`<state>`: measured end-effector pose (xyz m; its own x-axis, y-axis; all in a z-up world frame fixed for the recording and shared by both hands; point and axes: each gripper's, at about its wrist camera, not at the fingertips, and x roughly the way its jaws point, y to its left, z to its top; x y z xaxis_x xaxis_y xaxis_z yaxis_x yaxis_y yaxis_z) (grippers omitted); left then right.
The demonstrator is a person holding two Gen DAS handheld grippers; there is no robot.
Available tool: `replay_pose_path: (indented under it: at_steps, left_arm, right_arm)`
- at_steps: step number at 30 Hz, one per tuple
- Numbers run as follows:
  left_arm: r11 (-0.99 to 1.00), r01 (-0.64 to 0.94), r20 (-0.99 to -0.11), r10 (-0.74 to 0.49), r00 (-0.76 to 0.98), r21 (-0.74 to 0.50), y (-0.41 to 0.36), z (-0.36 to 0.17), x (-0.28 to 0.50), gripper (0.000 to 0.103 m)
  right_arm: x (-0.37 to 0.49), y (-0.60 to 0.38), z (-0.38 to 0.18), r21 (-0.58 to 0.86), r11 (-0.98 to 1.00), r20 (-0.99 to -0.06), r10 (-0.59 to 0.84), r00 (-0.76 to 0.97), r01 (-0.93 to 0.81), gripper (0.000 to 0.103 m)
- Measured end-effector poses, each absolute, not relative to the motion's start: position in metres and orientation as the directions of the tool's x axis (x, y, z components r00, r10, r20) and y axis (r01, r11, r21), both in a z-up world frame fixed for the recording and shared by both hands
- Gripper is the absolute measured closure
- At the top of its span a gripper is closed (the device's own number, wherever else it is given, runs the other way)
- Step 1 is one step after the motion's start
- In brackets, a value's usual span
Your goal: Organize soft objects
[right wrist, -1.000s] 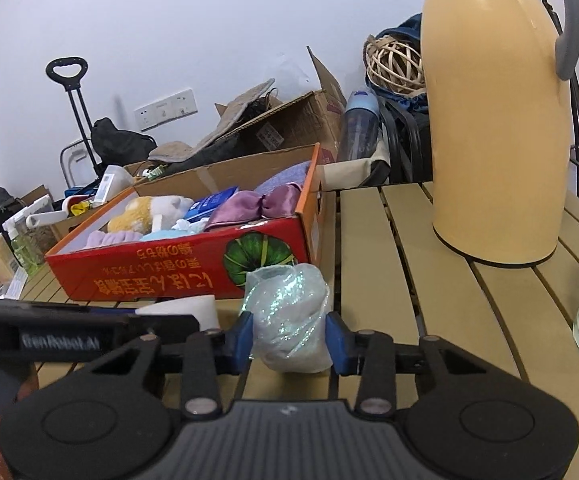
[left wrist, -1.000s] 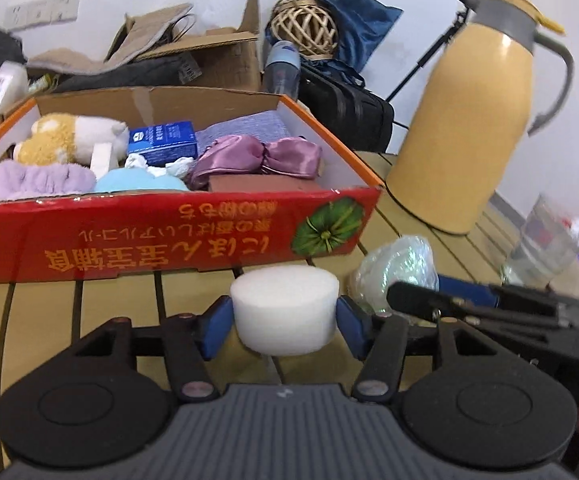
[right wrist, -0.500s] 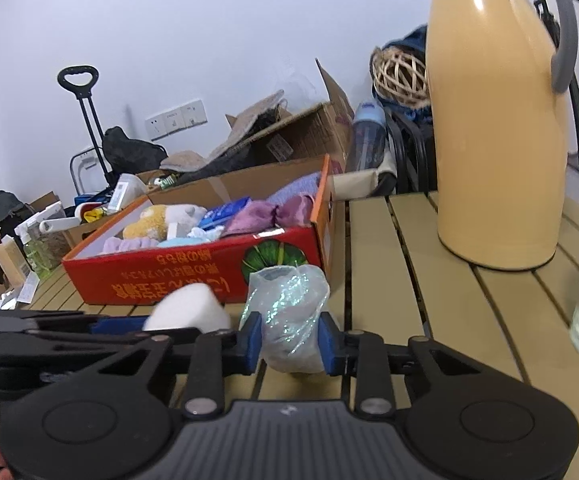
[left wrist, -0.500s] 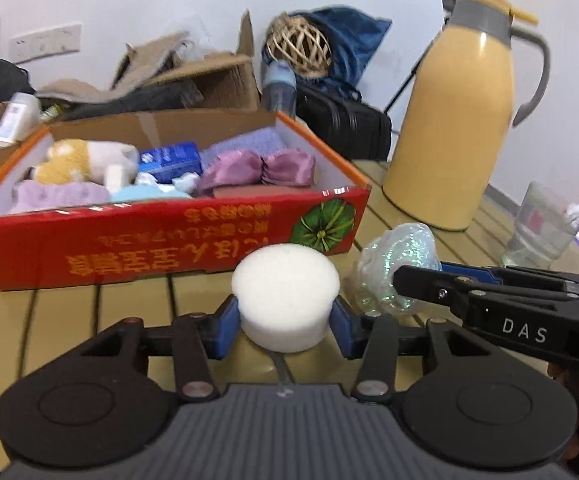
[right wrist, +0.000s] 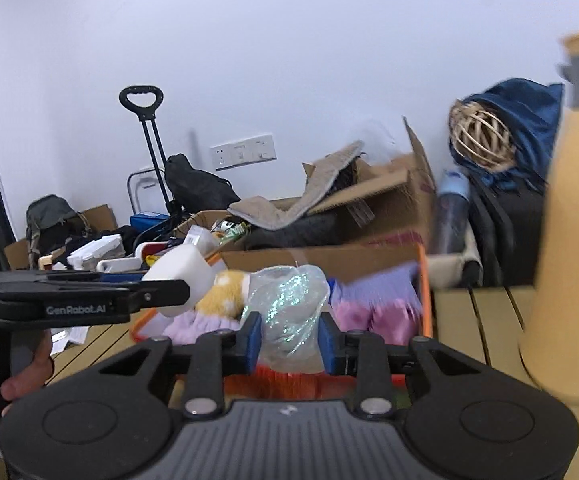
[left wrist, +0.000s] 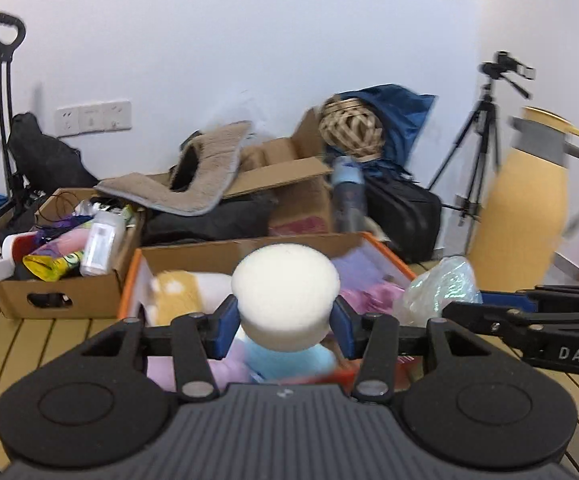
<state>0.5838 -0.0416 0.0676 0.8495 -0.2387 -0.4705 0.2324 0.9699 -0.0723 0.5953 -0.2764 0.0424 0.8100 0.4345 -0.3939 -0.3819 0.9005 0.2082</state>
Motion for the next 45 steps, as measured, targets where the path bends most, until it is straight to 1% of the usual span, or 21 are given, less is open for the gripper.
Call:
replay_pose_path:
  at_steps: [2,5,6,7,12,13,15,17,18,20,21,23,28,32,36,38,42,44,45]
  left_arm:
    - [0.973,0.215,-0.497,-0.227,0.838,-0.082,-0.032,0.066,0.612,0.054]
    - [0.986,0.159,-0.541,-0.16,0.826,-0.049,-0.02,0.056,0.651,0.054]
    - [0.99,0.136,-0.553,-0.133,0.823,-0.035,-0.017,0.05,0.662,0.054]
    - [0.991,0.13,-0.572,-0.121,0.812,-0.025,-0.015,0.044,0.674,0.054]
    - [0.99,0.141,-0.639,-0.088,0.764,0.032,-0.024,0.009,0.707,0.053]
    - [0.989,0.145,-0.655,-0.087,0.75,0.035,-0.026,0.002,0.71,0.052]
    - [0.989,0.143,-0.654,-0.085,0.752,0.036,-0.029,-0.004,0.711,0.048]
    - [0.989,0.144,-0.653,-0.118,0.748,-0.013,-0.025,-0.005,0.712,0.035]
    - [0.987,0.157,-0.654,-0.149,0.742,-0.047,-0.022,-0.004,0.712,0.032]
    - [0.984,0.164,-0.659,-0.171,0.732,-0.073,-0.018,-0.001,0.71,0.029]
    - [0.983,0.162,-0.657,-0.176,0.733,-0.082,-0.016,0.001,0.71,0.029]
    - [0.985,0.147,-0.65,-0.168,0.741,-0.087,-0.012,0.008,0.708,0.029]
    - [0.987,0.133,-0.616,-0.157,0.772,-0.085,-0.003,0.039,0.69,0.028]
    - [0.99,0.127,-0.58,-0.135,0.804,-0.054,0.005,0.067,0.662,0.024]
    - [0.994,0.103,-0.557,-0.1,0.824,-0.027,0.022,0.088,0.628,0.022]
    - [0.996,0.082,-0.548,-0.088,0.832,-0.035,0.031,0.098,0.613,0.022]
    - [0.995,0.087,-0.506,-0.099,0.857,-0.047,0.038,0.116,0.572,0.021]
    - [0.995,0.084,-0.489,-0.098,0.867,-0.05,0.038,0.122,0.55,0.02]
    - [0.996,0.079,-0.48,-0.094,0.872,-0.052,0.037,0.124,0.538,0.02]
  right_arm:
    - [0.624,-0.268,0.047,0.226,0.894,-0.417,0.447,0.792,-0.386,0.074]
    - [0.667,-0.256,0.046,0.24,0.899,-0.45,0.437,0.779,-0.366,0.074]
    - [0.678,-0.251,0.044,0.232,0.905,-0.458,0.425,0.78,-0.356,0.07]
    - [0.689,-0.246,0.041,0.224,0.912,-0.466,0.41,0.784,-0.343,0.069]
    - [0.729,-0.223,0.016,0.19,0.933,-0.533,0.359,0.766,-0.305,0.069]
    - [0.733,-0.218,0.011,0.17,0.938,-0.544,0.344,0.765,-0.301,0.069]
    - [0.736,-0.208,0.002,0.127,0.944,-0.568,0.322,0.758,-0.305,0.068]
    - [0.736,-0.203,-0.003,0.099,0.944,-0.578,0.312,0.754,-0.314,0.06]
    - [0.735,-0.202,-0.005,0.096,0.941,-0.583,0.317,0.748,-0.323,0.054]
    - [0.73,-0.203,-0.003,0.1,0.935,-0.575,0.333,0.748,-0.339,0.048]
    - [0.729,-0.204,0.0,0.099,0.935,-0.571,0.333,0.751,-0.34,0.044]
    - [0.725,-0.208,0.008,0.102,0.938,-0.554,0.331,0.764,-0.332,0.04]
    - [0.708,-0.218,0.04,0.094,0.942,-0.516,0.323,0.794,-0.322,0.039]
    - [0.687,-0.234,0.065,0.076,0.949,-0.492,0.303,0.816,-0.306,0.036]
    - [0.658,-0.257,0.087,0.032,0.966,-0.48,0.239,0.844,-0.255,0.035]
    - [0.644,-0.268,0.095,0.023,0.974,-0.48,0.209,0.852,-0.226,0.035]
    - [0.61,-0.278,0.107,0.029,0.977,-0.475,0.199,0.857,-0.211,0.035]
    - [0.59,-0.279,0.113,0.026,0.978,-0.463,0.196,0.864,-0.208,0.033]
    - [0.58,-0.279,0.115,0.027,0.978,-0.456,0.195,0.868,-0.206,0.029]
